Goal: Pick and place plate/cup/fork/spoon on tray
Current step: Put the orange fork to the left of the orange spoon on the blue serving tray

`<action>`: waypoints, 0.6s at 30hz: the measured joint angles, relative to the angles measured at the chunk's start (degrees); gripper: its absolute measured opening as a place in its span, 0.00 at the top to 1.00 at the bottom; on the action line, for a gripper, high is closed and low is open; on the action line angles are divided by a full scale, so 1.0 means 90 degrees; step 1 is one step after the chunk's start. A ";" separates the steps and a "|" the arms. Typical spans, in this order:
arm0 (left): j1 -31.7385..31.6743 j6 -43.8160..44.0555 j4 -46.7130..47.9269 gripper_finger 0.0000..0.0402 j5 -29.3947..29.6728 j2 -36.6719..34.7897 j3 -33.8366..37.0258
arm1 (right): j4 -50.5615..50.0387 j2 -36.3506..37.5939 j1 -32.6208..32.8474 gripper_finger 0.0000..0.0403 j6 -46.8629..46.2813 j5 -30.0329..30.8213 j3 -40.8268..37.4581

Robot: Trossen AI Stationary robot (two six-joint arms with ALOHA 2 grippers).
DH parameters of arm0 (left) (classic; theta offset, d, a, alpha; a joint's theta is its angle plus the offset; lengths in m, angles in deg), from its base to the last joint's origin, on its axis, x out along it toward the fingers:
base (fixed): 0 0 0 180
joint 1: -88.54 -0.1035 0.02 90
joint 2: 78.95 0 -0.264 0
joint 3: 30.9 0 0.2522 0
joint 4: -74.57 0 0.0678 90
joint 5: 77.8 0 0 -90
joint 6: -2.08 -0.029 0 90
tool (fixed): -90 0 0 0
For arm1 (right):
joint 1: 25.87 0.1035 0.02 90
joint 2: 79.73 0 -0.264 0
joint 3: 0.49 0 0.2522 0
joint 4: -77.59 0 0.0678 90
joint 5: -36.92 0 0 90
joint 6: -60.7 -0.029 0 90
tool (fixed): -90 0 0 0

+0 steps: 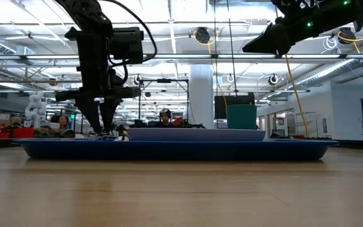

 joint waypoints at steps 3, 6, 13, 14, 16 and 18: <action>0.0075 -0.0260 -0.0082 0.72 0.0017 0.0000 0.0000 | 0.0002 0.0000 0.0000 0.60 -0.0001 0.0000 0.0000; 0.0117 -0.0340 -0.0076 0.72 0.0127 0.0000 0.0000 | 0.0003 0.0000 0.0000 0.60 -0.0001 0.0000 0.0000; 0.0116 -0.0417 -0.0132 0.72 0.0311 0.0082 0.0000 | 0.0002 0.0000 0.0000 0.60 -0.0001 0.0000 0.0000; 0.0128 -0.0440 -0.0144 0.72 0.0309 0.0116 0.0001 | 0.0002 0.0000 0.0000 0.60 -0.0001 0.0000 0.0000; 0.0143 -0.0464 -0.0154 0.72 0.0312 0.0202 0.0005 | 0.0002 0.0000 0.0000 0.60 -0.0001 0.0000 0.0000; 0.0149 -0.0472 -0.0224 0.72 0.0313 0.0355 0.0005 | 0.0002 0.0000 0.0000 0.60 -0.0001 -0.0002 0.0000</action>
